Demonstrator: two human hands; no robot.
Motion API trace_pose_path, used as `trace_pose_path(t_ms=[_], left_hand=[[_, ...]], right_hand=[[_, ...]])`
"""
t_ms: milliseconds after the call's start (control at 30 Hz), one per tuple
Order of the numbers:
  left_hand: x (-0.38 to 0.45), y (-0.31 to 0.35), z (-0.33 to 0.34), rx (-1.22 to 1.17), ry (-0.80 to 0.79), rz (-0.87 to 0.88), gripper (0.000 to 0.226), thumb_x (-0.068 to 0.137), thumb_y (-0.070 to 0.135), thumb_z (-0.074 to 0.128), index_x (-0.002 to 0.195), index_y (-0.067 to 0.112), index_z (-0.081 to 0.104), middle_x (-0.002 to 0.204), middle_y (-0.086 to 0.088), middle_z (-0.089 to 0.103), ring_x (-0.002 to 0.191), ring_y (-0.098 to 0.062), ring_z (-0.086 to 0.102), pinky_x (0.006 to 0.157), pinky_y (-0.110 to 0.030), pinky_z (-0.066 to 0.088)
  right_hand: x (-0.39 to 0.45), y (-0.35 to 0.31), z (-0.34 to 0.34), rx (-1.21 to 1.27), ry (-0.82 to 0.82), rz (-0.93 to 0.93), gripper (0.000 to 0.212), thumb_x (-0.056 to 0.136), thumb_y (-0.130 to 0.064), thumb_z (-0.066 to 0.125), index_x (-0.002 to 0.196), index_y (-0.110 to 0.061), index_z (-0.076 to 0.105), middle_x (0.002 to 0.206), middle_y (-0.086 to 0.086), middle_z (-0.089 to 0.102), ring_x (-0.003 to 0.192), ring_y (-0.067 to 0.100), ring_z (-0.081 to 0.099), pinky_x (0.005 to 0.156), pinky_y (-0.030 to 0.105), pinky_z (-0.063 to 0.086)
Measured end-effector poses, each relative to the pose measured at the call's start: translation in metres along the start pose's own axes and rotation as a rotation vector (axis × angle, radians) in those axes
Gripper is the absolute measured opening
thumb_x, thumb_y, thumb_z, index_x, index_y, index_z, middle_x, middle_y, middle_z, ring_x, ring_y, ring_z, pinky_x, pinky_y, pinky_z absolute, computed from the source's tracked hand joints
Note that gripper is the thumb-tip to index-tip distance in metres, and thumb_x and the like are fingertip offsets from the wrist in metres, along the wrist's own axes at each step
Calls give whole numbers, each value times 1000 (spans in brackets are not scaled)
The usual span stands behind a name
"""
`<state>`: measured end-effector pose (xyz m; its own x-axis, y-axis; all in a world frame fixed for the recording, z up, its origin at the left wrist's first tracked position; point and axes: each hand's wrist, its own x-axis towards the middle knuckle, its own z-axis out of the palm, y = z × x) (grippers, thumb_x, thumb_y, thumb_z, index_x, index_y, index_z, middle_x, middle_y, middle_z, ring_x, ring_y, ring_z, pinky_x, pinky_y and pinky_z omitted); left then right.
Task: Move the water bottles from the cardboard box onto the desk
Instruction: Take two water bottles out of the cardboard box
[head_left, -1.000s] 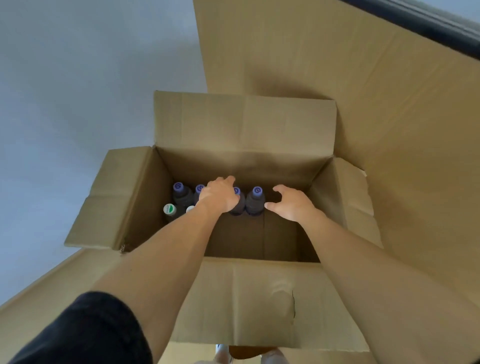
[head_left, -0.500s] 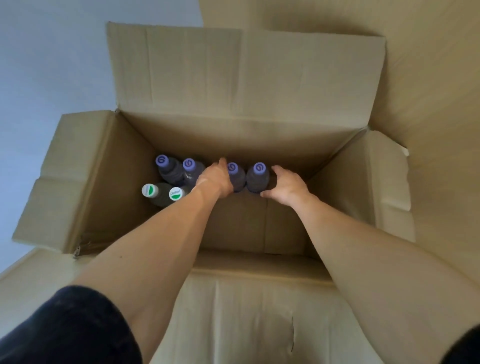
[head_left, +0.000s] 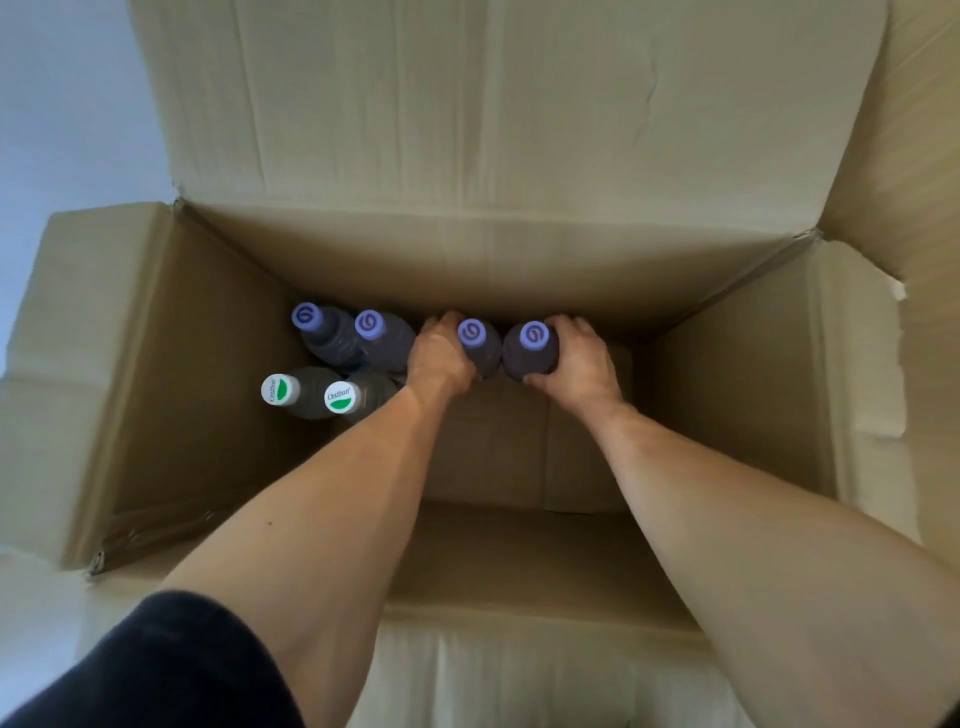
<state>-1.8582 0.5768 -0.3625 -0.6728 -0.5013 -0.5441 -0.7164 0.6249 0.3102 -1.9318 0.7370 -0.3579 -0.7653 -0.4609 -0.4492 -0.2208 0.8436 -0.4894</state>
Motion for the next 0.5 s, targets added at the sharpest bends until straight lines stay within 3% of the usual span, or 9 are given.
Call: trace_pose_path(t_ms=[233,333,500], left_hand=[[5,-7,18,-43,73,-2,65,74,23,85,129,11,53,134,-12,56,130,-30,49,103,-34,40],[5,-5,18,-63,63,-22,59,75,28,84,126,14,56,129,-12,63,123,-33,57,98,-38,49],[-8,-9,9,-123,70,37,64,68,38,88,119,11,61,120,-11,69,114,-32,63,93,-39,52]], right_hand=[[2,7,13,-31,-8,-21,69,71,-24,88,125,-10,47,123,17,62,116,38,58,89,43,50],[1,12,18,-40,-8,-53,75,73,-23,87,137,-13,50,134,13,57,124,35,54,98,41,47],[-5,20,15,42,-20,-76,65,69,-26,90,126,-12,62,126,12,63,116,32,59,92,35,46]])
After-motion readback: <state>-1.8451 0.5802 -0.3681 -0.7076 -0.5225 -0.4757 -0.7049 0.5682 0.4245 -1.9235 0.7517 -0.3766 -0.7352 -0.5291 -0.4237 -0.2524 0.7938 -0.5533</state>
